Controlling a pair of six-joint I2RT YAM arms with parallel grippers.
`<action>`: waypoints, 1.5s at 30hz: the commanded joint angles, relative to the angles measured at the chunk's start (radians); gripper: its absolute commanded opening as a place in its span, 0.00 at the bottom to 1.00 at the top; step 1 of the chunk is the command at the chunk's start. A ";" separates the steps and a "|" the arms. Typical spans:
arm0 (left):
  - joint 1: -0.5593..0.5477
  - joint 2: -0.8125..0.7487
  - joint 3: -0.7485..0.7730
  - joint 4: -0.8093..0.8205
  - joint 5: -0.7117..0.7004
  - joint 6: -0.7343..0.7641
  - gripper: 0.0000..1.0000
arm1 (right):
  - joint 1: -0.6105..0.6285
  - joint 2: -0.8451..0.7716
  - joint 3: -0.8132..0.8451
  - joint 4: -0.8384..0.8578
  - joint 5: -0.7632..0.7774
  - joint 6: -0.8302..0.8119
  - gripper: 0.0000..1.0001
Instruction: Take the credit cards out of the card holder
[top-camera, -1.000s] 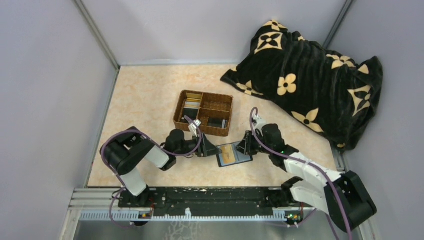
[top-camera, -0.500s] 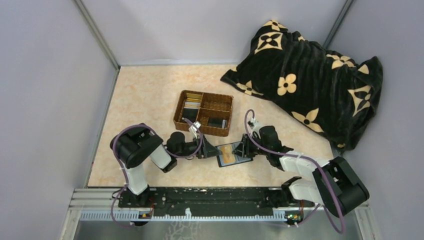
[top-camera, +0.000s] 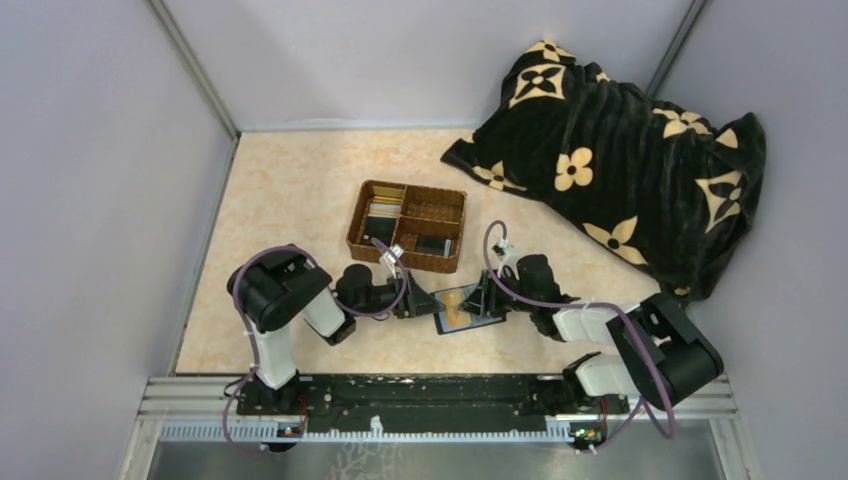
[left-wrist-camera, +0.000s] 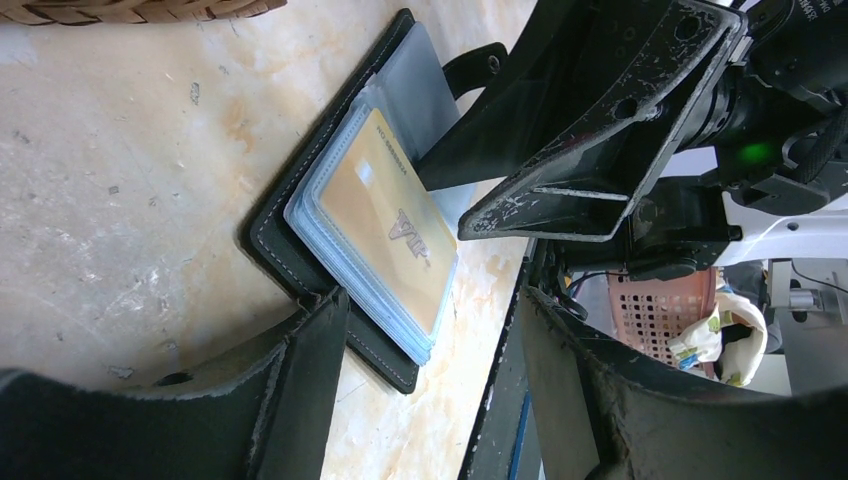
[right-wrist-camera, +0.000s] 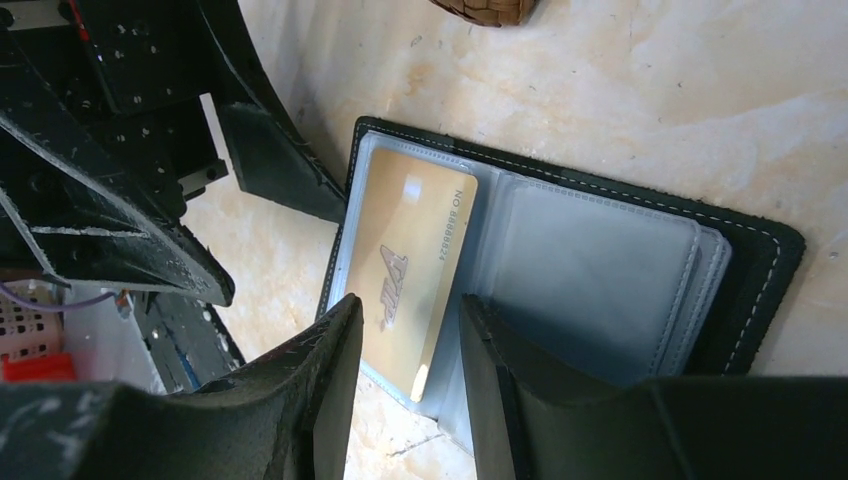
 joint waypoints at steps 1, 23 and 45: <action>-0.006 0.024 0.017 0.001 -0.015 0.021 0.70 | -0.006 0.037 -0.020 0.124 -0.054 0.027 0.40; -0.009 0.041 0.046 -0.029 0.001 0.032 0.69 | -0.006 0.135 -0.055 0.430 -0.233 0.152 0.32; -0.011 0.044 0.055 -0.039 0.006 0.034 0.69 | -0.006 0.258 -0.067 0.531 -0.307 0.148 0.27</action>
